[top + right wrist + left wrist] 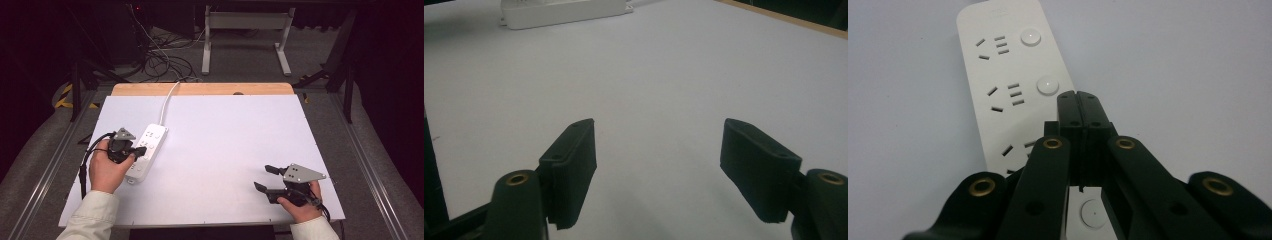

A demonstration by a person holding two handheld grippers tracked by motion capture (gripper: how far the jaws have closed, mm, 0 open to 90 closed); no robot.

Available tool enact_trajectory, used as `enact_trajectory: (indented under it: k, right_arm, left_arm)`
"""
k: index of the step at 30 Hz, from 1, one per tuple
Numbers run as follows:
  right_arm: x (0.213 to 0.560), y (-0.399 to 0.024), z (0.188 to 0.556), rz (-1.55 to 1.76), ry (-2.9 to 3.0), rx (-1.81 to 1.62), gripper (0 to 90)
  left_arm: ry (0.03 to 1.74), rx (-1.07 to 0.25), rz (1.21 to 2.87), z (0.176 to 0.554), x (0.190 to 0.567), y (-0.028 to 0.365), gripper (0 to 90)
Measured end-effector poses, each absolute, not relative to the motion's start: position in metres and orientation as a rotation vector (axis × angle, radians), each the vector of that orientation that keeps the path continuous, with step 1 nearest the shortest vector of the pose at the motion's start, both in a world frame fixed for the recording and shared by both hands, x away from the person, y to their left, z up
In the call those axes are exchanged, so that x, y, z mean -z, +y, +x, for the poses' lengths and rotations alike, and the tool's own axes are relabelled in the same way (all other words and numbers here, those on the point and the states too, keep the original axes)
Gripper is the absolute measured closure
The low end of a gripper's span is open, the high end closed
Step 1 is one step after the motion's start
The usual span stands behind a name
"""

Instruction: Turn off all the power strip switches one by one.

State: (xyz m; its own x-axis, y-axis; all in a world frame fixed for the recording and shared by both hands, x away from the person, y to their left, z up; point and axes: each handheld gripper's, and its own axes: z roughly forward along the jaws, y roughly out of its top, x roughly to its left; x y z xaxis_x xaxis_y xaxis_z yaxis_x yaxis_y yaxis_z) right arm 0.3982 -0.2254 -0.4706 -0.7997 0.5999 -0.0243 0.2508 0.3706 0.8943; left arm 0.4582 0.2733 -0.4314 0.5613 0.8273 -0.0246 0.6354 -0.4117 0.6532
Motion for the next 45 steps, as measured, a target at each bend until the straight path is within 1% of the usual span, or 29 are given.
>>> enact_trajectory:
  k: [16,34,45]
  right_arm:
    - [0.47,-0.226,0.398,0.742,2.291,-1.402,31.2]
    - [0.47,-0.226,0.398,0.74,2.291,-1.402,31.1]
    - [0.47,-0.226,0.397,0.741,2.296,-1.399,30.9]
  left_arm:
    - [1.182,-0.371,2.236,0.467,0.445,0.27,90.0]
    - [1.185,-0.341,2.228,0.468,0.449,0.272,90.0]
    - [1.195,-0.362,2.23,0.468,0.449,0.269,90.0]
